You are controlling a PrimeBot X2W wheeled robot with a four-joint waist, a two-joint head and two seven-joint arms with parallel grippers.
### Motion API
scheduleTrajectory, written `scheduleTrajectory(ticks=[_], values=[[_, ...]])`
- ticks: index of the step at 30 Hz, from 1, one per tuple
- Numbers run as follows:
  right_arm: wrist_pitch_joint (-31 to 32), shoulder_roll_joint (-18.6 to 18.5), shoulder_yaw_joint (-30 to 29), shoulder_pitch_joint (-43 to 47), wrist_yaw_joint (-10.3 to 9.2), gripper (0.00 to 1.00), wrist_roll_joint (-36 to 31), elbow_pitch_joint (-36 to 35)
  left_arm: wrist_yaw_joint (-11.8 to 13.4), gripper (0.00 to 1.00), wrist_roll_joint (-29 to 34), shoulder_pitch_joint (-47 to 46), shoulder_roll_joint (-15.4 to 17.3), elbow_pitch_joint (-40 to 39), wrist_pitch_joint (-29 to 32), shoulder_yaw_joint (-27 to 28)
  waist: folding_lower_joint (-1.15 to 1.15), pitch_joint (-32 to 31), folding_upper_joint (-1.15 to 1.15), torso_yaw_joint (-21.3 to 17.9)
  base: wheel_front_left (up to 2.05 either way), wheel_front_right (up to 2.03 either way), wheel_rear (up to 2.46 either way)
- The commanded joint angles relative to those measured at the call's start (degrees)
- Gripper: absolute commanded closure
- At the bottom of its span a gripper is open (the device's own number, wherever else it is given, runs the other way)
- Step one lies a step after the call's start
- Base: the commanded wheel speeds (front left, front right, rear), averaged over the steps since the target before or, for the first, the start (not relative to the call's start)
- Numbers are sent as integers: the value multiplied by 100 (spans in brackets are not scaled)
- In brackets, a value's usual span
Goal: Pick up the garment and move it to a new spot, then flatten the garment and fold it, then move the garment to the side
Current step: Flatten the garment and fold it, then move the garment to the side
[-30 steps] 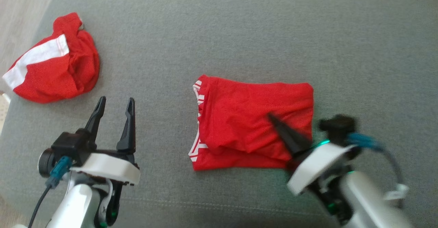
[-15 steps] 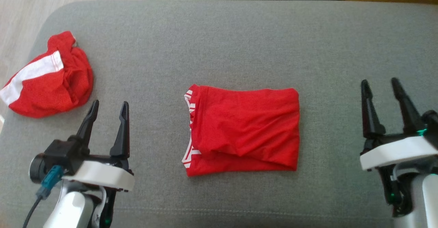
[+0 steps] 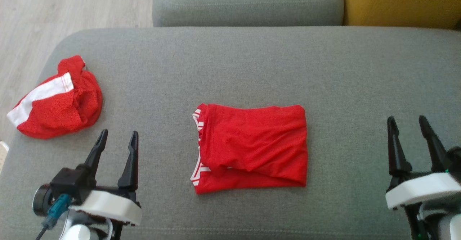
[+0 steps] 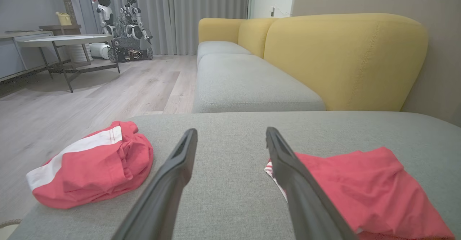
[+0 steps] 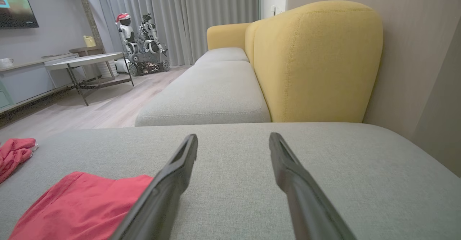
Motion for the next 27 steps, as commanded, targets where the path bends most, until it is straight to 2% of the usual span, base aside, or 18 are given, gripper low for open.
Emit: scheduleTrajectory(ticks=[1,27], values=[[29,-19,108,-81,-4,0,-18,-233,32,0,25,-179,156,-215,24,218,0,-42,0,4,0,0,0],[107,73,199,184,-4,0,71,-356,157,0,-104,-21,225,-372,235,169,0,-125,0,-5,0,0,0]])
